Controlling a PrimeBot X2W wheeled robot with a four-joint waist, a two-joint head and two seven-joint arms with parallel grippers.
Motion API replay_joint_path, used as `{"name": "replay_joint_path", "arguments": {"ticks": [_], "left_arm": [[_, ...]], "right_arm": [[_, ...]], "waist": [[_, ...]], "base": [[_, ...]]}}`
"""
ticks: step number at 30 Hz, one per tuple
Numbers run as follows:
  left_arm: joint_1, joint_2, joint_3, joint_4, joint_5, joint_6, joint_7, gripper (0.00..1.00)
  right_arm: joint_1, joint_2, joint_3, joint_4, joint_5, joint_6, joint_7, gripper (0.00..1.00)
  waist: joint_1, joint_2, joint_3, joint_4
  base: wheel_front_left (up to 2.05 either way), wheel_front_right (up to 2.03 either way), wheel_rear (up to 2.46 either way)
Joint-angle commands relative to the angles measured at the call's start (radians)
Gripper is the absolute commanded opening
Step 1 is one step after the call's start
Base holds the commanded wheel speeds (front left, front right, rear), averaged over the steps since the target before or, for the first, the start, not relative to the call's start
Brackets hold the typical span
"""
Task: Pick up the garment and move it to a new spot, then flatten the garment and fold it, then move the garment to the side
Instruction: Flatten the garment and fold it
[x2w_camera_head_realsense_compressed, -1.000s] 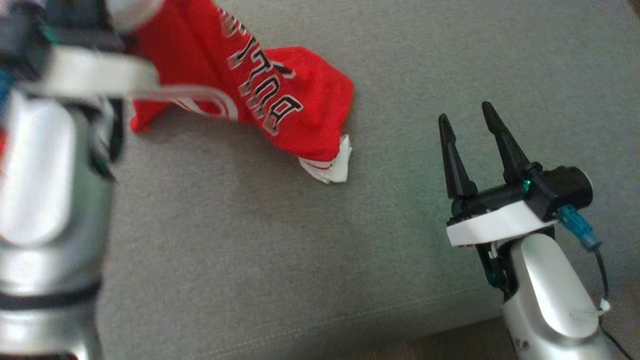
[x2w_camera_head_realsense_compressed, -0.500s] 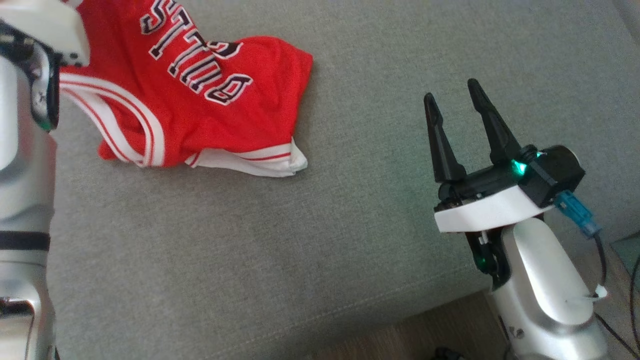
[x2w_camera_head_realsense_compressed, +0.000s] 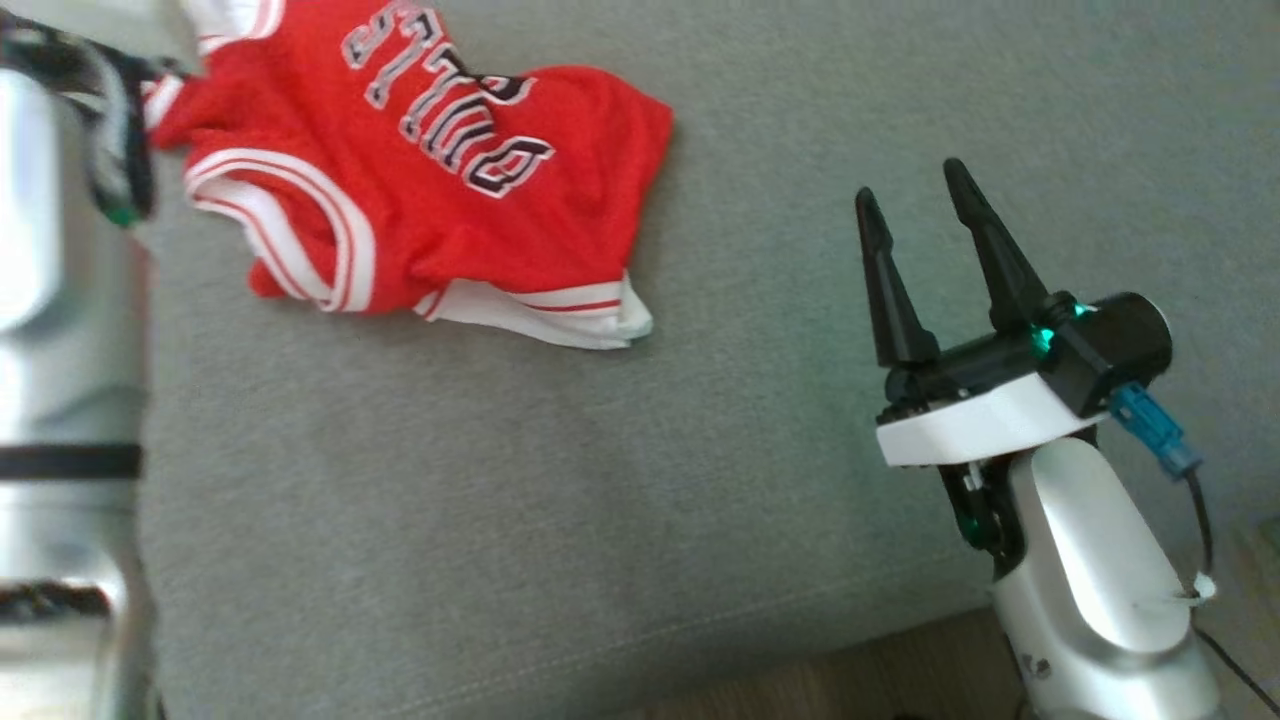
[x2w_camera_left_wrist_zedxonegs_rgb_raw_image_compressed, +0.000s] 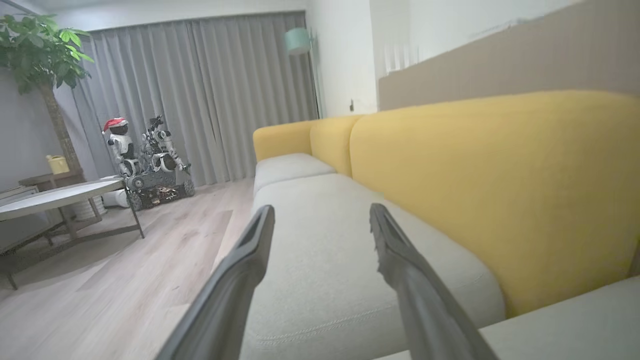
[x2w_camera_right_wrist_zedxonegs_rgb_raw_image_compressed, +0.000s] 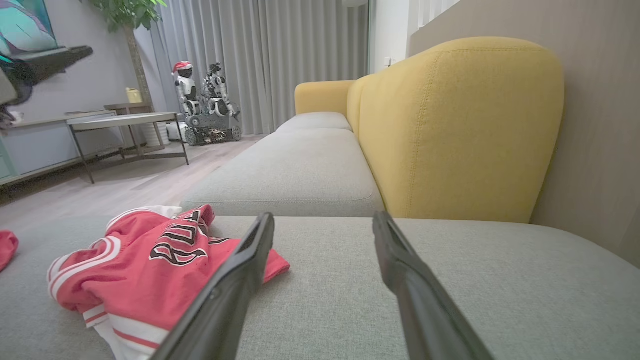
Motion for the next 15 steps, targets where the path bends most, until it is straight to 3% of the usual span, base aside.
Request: {"name": "replay_joint_path", "arguments": {"ticks": [1, 8, 15], "left_arm": [[0.024, 0.017, 0.029, -0.086, -0.015, -0.006, -0.007, 1.00], [0.381, -0.123, 0.070, -0.329, -0.141, -0.038, -0.007, 1.00], [0.661, -0.193, 0.040, -0.443, -0.186, -0.068, -0.007, 1.00]], "right_arm": [[0.007, 0.004, 0.003, -0.022, -0.015, 0.007, -0.011, 1.00], [0.076, 0.004, -0.065, 0.000, -0.072, 0.007, -0.011, 1.00], [0.127, 0.004, -0.107, -0.004, -0.088, 0.007, -0.011, 1.00]], "waist": [[0.0000, -0.0001, -0.040, 0.046], [0.0000, -0.0001, -0.143, 0.173], [0.0000, -0.0001, -0.185, 0.240]], "base": [[0.00, 0.00, 0.00], [0.00, 0.00, 0.00], [0.00, 0.00, 0.00]]}}
